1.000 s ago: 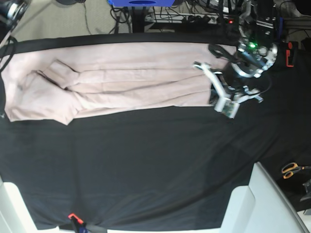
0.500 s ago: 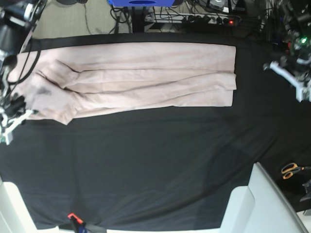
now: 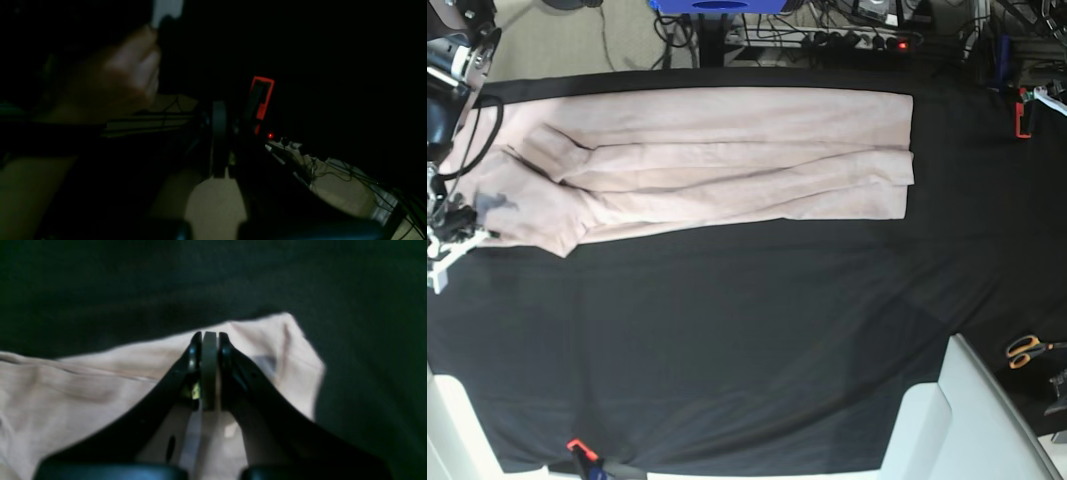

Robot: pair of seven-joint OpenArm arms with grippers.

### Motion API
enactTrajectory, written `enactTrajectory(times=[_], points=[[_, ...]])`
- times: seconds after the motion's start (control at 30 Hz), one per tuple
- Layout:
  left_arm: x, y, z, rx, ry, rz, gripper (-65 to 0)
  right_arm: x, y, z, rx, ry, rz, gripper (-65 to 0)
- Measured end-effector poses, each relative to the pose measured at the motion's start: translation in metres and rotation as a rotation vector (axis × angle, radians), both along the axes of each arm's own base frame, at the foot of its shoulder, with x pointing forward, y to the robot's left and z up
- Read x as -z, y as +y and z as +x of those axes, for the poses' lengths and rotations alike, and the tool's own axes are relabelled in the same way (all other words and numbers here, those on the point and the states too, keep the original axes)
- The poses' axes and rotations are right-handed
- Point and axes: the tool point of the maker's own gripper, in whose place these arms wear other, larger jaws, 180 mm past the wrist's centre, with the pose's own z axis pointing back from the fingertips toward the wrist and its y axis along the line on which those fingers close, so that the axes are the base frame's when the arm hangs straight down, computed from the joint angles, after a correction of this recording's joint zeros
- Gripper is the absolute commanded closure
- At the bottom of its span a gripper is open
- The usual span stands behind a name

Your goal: Fold the T-shirt properly

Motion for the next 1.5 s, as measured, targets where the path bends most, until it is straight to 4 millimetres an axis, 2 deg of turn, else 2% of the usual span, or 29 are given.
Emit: enactTrajectory(times=[0.13,0.3,0.43,0.77,0.83,0.93,1.03,1.1,1.23,1.3,1.37,1.5], points=[[0.001,0.0,-0.001,-0.001,0.003,0.001,0.0,0.012,-0.001,-0.005,0.046,0.006,0.023,-1.2],[0.002,-0.001,-0.001,0.001,0.004,-0.003,0.0,0.014,-0.014,-0.002,0.09,-0.039,0.01,-1.4],[0.014,0.002,-0.008,-0.022,0.029,-0.024,0.0,0.015,-0.027,-0.004,0.135,-0.052,-0.009,-1.4],[0.018,0.002,-0.009,-0.03,0.03,-0.038,0.0,0.011,-0.04,-0.005,0.191,-0.077,-0.058,-0.9],[0.018,0.003,-0.008,-0.03,0.028,-0.038,0.0,0.005,-0.044,-0.004,0.187,-0.08,-0.088,-0.9],[0.016,0.002,0.0,-0.027,0.005,-0.041,0.0,-0.025,-0.042,0.002,0.157,-0.182,-0.156,-0.9],[0.016,0.0,0.003,-0.022,-0.002,-0.047,0.0,-0.066,-0.015,-0.003,0.076,-0.264,-0.211,-1.4],[0.015,0.002,0.003,-0.033,-0.003,-0.041,0.0,-0.075,0.022,-0.016,-0.012,-0.214,-0.215,-1.2],[0.014,-0.001,0.012,-0.019,-0.03,-0.05,0.0,-0.085,0.15,-0.034,-0.334,-0.184,-0.098,-1.1],[0.018,-0.004,0.011,-0.006,0.0,-0.046,0.0,-0.085,0.196,-0.047,-0.436,-0.145,-0.059,-1.1],[0.02,-0.008,0.015,0.011,0.002,-0.052,0.0,-0.084,0.223,-0.052,-0.513,-0.108,-0.05,-0.9],[0.027,-0.02,0.021,0.042,0.002,-0.078,0.0,-0.079,0.252,-0.051,-0.541,-0.081,-0.027,-0.9]])
